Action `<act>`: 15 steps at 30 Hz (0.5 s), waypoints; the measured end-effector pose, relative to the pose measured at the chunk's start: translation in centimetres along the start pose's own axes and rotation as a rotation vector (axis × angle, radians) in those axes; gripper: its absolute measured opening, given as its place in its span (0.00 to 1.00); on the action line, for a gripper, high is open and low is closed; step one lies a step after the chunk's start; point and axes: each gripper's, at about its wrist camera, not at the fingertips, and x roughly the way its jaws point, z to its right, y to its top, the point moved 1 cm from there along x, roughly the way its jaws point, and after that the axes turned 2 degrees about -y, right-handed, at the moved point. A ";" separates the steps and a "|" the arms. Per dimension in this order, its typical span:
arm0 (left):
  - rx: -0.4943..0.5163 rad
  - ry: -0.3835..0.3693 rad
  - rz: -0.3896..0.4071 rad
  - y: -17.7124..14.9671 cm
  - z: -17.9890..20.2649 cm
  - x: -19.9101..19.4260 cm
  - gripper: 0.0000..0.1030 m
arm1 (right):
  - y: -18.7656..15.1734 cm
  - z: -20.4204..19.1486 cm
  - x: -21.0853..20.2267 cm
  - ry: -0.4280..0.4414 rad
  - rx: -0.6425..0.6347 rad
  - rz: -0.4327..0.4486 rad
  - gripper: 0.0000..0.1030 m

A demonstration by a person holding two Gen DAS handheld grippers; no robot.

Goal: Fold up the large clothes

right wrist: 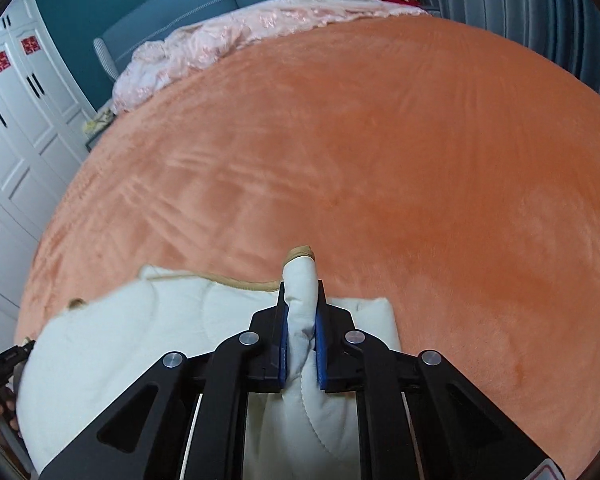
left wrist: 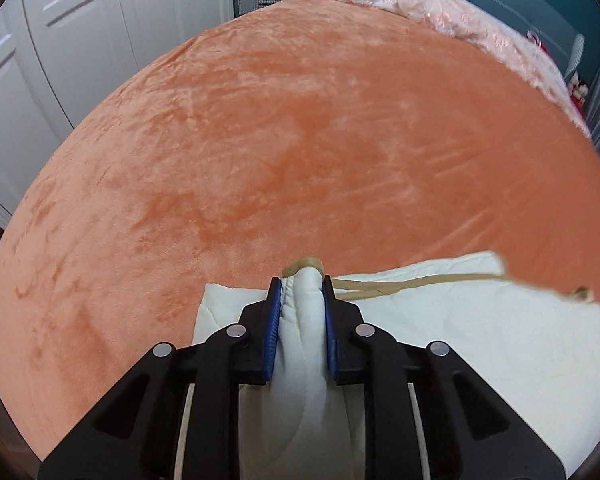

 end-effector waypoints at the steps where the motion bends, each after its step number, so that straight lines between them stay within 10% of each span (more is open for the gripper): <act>1: 0.017 0.027 0.009 -0.3 0.1 0.5 0.19 | -0.4 0.3 0.5 0.005 0.013 -0.005 0.09; 15: 0.050 0.114 0.099 -1.4 1.1 2.0 0.20 | -1.9 1.1 2.4 0.022 0.037 0.040 0.09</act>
